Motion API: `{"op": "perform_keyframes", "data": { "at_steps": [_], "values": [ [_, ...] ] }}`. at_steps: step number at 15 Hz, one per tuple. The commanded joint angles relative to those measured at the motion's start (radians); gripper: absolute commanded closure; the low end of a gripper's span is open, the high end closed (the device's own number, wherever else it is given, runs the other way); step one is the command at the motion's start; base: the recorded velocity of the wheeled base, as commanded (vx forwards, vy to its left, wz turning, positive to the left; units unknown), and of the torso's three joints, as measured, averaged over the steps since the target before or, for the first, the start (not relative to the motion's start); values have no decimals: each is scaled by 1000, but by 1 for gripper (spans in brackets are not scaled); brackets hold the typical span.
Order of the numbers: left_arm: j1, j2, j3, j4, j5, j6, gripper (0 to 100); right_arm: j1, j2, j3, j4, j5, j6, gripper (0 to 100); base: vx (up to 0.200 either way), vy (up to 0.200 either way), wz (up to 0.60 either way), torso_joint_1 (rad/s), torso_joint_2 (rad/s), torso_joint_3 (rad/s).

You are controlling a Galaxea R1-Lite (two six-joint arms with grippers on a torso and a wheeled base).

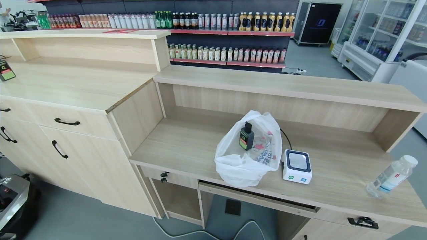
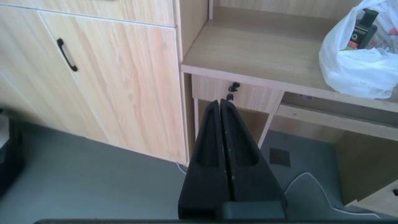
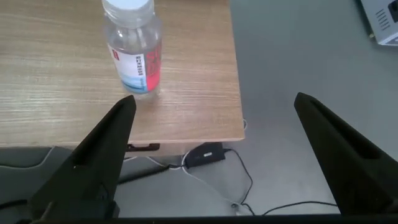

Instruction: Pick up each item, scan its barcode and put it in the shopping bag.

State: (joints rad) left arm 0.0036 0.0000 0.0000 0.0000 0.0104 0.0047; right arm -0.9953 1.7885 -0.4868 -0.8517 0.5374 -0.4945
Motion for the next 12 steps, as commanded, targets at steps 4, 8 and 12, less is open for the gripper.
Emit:
{"op": "perform_keyframes", "data": {
  "at_steps": [4, 8, 12],
  "values": [
    [1, 0, 0, 0, 0, 1, 100, -5, 227, -49, -158, 45, -13, 0, 0, 0, 0, 0, 0, 0],
    [1, 0, 0, 0, 0, 0, 100, 14, 354, -52, -265, 47, -69, 0, 0, 0, 0, 0, 0, 0],
    [1, 0, 0, 0, 0, 0, 100, 64, 427, -73, -339, 98, -69, 0, 0, 0, 0, 0, 0, 0]
  ]
}}
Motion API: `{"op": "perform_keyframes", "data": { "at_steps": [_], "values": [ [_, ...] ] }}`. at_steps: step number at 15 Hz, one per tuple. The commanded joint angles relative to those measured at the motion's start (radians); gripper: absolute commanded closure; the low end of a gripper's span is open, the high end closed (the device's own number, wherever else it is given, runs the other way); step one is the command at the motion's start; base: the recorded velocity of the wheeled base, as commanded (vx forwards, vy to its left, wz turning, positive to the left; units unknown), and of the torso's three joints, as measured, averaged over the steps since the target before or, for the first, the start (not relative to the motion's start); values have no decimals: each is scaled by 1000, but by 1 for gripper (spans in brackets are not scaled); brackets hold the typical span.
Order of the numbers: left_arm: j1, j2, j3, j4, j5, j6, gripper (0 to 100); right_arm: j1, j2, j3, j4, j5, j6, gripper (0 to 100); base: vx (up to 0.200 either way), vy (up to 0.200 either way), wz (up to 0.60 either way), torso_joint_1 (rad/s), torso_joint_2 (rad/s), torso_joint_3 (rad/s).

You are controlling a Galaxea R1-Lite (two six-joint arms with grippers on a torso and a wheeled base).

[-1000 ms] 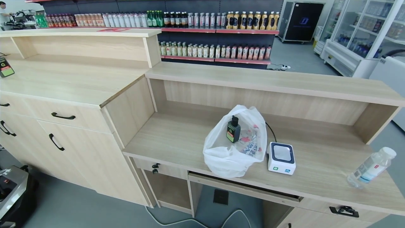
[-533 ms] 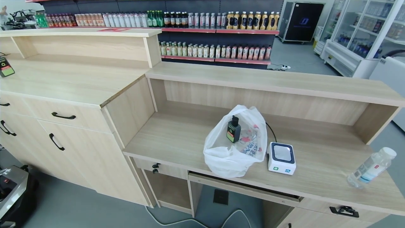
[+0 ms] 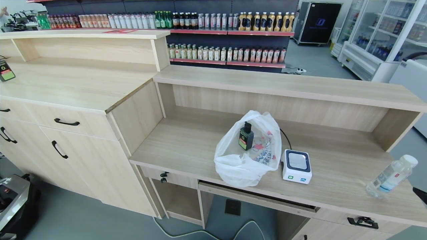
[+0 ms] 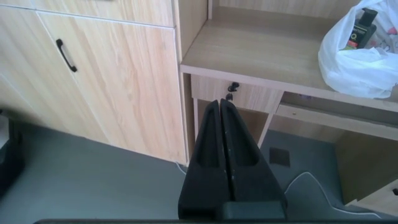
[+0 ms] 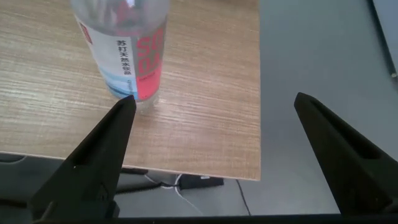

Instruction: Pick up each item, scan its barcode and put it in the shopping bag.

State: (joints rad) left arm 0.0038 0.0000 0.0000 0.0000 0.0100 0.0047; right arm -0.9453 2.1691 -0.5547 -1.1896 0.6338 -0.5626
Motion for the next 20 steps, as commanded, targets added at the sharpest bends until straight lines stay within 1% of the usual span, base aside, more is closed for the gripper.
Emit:
{"op": "perform_keyframes", "data": {
  "at_steps": [1, 4, 8, 11, 15, 20],
  "values": [
    [1, 0, 0, 0, 1, 0, 100, 39, 67, -21, -24, 24, 0, 0, 0, 0, 0, 0, 0, 0],
    [1, 0, 0, 0, 1, 0, 100, 95, 109, -33, -79, 38, 0, 0, 0, 0, 0, 0, 0, 0],
    [1, 0, 0, 0, 1, 0, 100, 143, 153, -48, -148, 37, 0, 0, 0, 0, 0, 0, 0, 0],
    [1, 0, 0, 0, 1, 0, 100, 172, 182, -71, -174, 35, -2, 0, 0, 0, 0, 0, 0, 0],
    [1, 0, 0, 0, 1, 0, 100, 209, 192, -90, -183, 33, -2, 0, 0, 0, 0, 0, 0, 0],
    [1, 0, 0, 0, 1, 0, 100, 227, 201, -94, -185, 33, -2, 0, 0, 0, 0, 0, 0, 0]
  ]
}}
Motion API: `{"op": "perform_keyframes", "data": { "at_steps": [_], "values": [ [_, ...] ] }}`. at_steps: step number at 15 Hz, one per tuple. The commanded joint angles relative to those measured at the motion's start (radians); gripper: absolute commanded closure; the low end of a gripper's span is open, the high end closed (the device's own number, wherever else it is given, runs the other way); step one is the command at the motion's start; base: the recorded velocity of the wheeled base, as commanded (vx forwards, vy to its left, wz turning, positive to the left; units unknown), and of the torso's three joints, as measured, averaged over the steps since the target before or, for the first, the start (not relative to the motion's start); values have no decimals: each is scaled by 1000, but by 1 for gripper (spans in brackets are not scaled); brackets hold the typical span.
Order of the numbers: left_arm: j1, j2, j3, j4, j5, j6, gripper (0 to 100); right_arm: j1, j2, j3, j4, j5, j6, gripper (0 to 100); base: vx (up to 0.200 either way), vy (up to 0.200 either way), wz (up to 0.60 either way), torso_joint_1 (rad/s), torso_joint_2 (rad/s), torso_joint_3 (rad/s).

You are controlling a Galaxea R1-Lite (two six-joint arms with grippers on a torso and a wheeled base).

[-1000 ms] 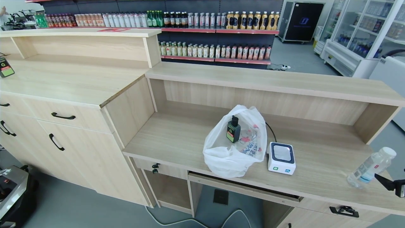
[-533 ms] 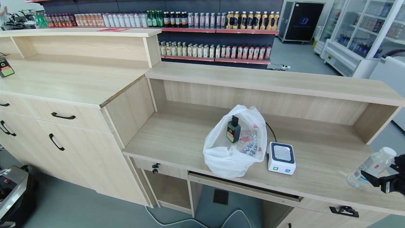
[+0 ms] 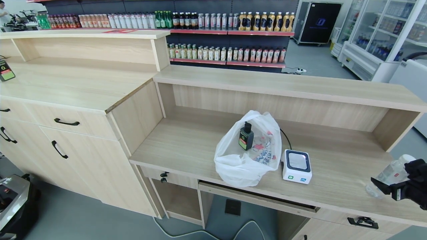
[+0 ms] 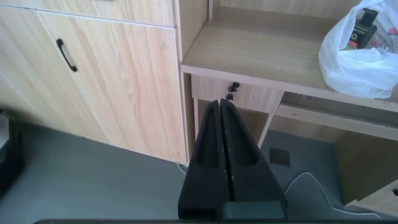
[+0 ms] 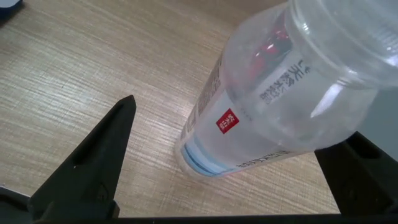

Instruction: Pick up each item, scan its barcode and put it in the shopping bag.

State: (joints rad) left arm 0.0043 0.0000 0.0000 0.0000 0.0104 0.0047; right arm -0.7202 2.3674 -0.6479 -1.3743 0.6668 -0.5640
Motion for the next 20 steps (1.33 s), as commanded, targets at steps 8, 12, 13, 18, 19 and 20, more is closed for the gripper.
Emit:
{"op": "perform_keyframes", "data": {
  "at_steps": [8, 12, 13, 18, 19, 20],
  "values": [
    [0, 0, 0, 0, 0, 0, 100, 25, 36, -56, -2, -1, -2, 0, 0, 0, 0, 0, 0, 0],
    [0, 0, 0, 0, 0, 0, 100, 30, 56, -90, -8, -3, -2, 0, 0, 0, 0, 0, 0, 0],
    [0, 0, 0, 0, 0, 0, 100, 30, 62, -96, -8, -3, -2, 0, 0, 0, 0, 0, 0, 0],
    [0, 0, 0, 0, 0, 0, 100, 44, 88, -139, -8, -3, 0, 0, 0, 0, 0, 0, 0, 0],
    [0, 0, 0, 0, 0, 0, 100, 47, 92, -142, -8, -3, 0, 0, 0, 0, 0, 0, 0, 0],
    [0, 0, 0, 0, 0, 0, 100, 47, 93, -144, -8, -1, 0, 0, 0, 0, 0, 0, 0, 0]
  ]
}}
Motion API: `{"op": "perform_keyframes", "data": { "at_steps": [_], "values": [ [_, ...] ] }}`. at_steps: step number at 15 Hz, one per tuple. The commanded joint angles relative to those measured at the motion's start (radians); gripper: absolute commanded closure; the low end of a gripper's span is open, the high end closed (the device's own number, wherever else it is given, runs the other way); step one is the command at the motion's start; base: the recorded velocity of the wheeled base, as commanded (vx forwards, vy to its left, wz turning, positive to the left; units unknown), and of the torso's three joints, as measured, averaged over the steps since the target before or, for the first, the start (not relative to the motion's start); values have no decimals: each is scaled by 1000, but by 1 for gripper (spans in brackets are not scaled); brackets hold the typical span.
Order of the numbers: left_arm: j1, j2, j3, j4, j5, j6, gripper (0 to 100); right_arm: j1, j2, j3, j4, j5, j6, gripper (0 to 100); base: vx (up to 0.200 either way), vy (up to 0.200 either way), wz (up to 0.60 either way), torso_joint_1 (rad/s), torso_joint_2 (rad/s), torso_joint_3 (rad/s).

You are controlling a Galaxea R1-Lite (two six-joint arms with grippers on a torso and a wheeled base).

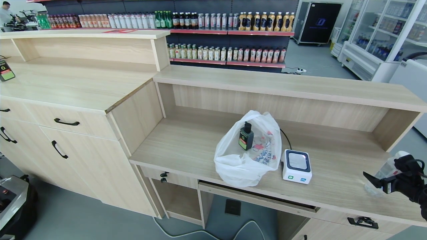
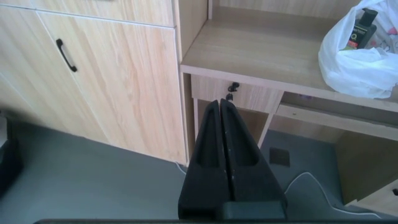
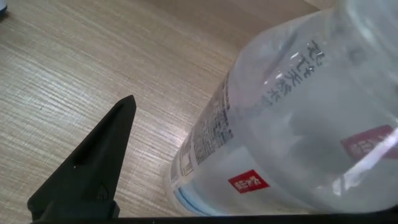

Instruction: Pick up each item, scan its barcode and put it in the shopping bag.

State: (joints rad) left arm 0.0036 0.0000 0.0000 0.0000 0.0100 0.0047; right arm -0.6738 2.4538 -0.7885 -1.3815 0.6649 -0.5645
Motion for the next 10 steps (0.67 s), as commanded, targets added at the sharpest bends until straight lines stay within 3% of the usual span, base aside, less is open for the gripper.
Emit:
{"op": "perform_keyframes", "data": {
  "at_steps": [1, 2, 10],
  "values": [
    [1, 0, 0, 0, 1, 0, 100, 14, 7, -11, 1, 1, 1, 0, 0, 0, 0, 0, 0, 0],
    [1, 0, 0, 0, 1, 0, 100, 17, 7, -9, -1, 1, 1, 100, 0, 0, 0, 0, 0, 0],
    [1, 0, 0, 0, 1, 0, 100, 23, 8, -23, -2, 1, 8, 100, 0, 0, 0, 0, 0, 0]
  ]
}}
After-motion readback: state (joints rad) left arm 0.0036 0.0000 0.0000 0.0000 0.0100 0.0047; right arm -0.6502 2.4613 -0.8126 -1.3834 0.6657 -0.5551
